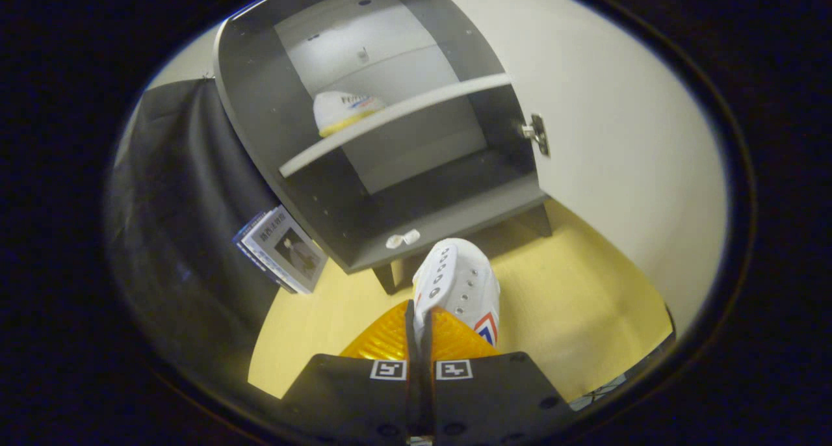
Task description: Open the shoe cabinet door, grab the shoes and put them into the shoe cabinet, then close the shoe cabinet door.
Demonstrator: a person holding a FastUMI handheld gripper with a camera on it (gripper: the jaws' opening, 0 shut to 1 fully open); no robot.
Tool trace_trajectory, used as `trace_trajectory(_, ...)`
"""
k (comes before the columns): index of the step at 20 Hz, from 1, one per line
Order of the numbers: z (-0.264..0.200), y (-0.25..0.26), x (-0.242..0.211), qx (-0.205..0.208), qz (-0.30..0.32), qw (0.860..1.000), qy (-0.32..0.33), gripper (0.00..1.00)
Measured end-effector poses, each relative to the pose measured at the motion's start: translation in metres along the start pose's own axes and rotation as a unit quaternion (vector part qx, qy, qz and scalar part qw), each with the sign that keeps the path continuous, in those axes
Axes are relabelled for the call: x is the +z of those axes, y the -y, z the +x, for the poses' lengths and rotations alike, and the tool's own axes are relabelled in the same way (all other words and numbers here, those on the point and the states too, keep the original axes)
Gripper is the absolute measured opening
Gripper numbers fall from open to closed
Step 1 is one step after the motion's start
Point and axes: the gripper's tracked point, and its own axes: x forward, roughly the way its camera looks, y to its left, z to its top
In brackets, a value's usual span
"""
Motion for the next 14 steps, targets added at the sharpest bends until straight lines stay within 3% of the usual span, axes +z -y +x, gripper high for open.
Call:
trace_trajectory(8, -0.036, -0.037, 0.123, 0.004, -0.036, 0.994, 0.106, 0.02)
trace_trajectory(14, -0.029, -0.047, 0.196, -0.011, -0.059, 0.985, 0.160, 0.02)
